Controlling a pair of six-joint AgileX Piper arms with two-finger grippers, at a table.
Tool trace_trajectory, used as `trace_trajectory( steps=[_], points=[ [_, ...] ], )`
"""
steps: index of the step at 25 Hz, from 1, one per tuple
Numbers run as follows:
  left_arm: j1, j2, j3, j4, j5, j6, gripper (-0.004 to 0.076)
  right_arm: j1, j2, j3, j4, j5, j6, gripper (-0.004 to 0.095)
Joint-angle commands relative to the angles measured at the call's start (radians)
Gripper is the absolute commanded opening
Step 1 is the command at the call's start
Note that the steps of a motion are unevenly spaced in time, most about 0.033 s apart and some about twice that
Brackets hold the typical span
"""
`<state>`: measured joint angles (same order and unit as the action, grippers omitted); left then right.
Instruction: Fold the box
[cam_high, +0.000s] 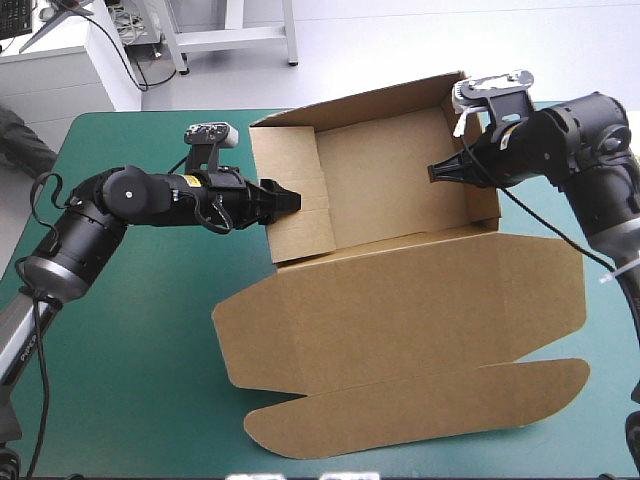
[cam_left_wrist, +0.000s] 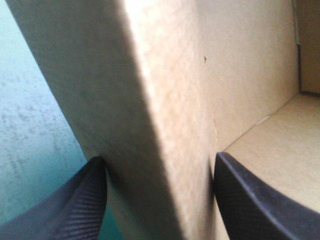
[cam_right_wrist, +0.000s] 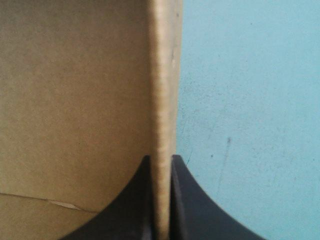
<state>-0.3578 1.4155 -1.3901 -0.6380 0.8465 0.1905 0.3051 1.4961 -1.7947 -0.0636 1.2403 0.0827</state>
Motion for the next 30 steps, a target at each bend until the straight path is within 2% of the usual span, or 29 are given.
trace_trajectory(
  steps=[1,8,12,14,17,18,20,30],
  points=[
    [-0.03,-0.037,-0.052,0.076,-0.037,-0.118,0.041,0.048,-0.006,-0.025,0.056,-0.071,0.023,-0.0015],
    [-0.071,-0.037,-0.092,0.388,0.044,-0.331,0.041,0.134,0.066,-0.025,0.056,-0.098,0.051,-0.0015],
    [-0.074,-0.033,-0.121,0.504,0.109,-0.378,0.0395,0.177,0.099,-0.025,0.056,-0.126,0.06,-0.0015],
    [-0.074,-0.022,-0.128,0.569,0.142,-0.426,0.0357,0.199,0.115,-0.025,0.05,-0.154,0.085,-0.0015],
    [-0.074,0.026,-0.137,0.638,0.194,-0.457,0.0216,0.227,0.138,-0.025,0.034,-0.173,0.108,-0.0015],
    [-0.074,0.051,-0.137,0.638,0.194,-0.459,0.0116,0.237,0.147,-0.025,0.017,-0.172,0.126,-0.0015],
    [-0.074,0.078,-0.137,0.638,0.192,-0.457,-0.0006,0.241,0.163,-0.025,0.008,-0.172,0.131,-0.0015],
    [-0.074,0.174,-0.225,0.647,0.168,-0.461,-0.0008,0.232,0.224,-0.025,0.001,-0.198,0.135,-0.0017]
  ],
)
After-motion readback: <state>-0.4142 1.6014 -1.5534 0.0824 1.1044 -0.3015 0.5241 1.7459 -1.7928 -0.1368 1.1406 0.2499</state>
